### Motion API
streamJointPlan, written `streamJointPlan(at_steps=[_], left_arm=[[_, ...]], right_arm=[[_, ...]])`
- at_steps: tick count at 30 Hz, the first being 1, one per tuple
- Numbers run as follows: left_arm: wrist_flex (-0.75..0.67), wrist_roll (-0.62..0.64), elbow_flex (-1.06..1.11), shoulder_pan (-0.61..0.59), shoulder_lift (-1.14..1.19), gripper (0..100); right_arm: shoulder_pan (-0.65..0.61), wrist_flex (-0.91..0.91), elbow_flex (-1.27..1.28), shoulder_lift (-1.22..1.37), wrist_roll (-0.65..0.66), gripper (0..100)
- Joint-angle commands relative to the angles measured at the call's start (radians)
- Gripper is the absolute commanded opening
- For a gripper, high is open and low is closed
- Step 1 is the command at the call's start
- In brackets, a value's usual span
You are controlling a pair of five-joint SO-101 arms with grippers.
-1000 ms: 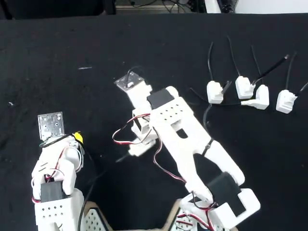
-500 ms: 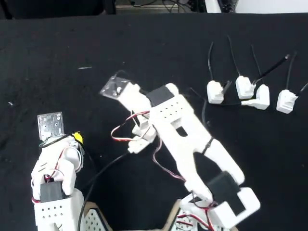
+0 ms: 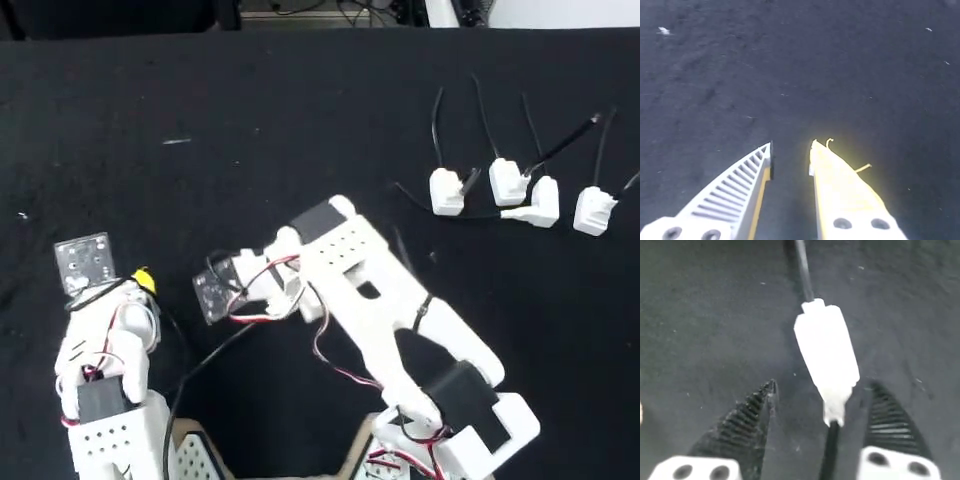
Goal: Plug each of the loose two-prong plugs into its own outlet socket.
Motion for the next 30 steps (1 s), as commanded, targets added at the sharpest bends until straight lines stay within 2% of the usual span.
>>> streamJointPlan(at_steps=[1,10,12,14,15,17,20,24,26,30], left_arm=[[-0.02,-0.002,-0.025,-0.062,-0.006,13],[-0.02,-0.002,-0.027,-0.067,-0.006,13],[-0.02,-0.002,-0.027,-0.067,-0.006,13],[-0.02,-0.002,-0.027,-0.067,-0.006,13],[-0.02,-0.002,-0.027,-0.067,-0.006,13],[-0.02,-0.002,-0.027,-0.067,-0.006,13],[-0.02,-0.002,-0.027,-0.067,-0.006,13],[-0.02,-0.002,-0.027,-0.067,-0.006,13],[-0.017,-0.002,-0.027,-0.067,-0.006,13],[-0.017,-0.002,-0.027,-0.065,-0.006,13]], right_arm=[[-0.02,-0.135,0.076,-0.05,0.017,35.6],[-0.005,-0.651,0.404,-0.048,0.017,35.1],[0.025,-0.695,0.426,-0.048,0.015,27.3],[0.066,-0.707,0.42,-0.054,-0.012,9.6],[0.094,-0.72,0.401,-0.059,-0.057,0.3],[0.193,-0.723,0.326,-0.059,-0.235,6.1],[0.374,-0.717,0.143,-0.056,-0.588,1.3],[0.597,-0.631,-0.071,-0.05,-0.987,2.1],[0.658,-0.523,-0.154,-0.048,-1.08,2.1],[0.687,-0.328,-0.286,0.03,-1.097,2.1]])
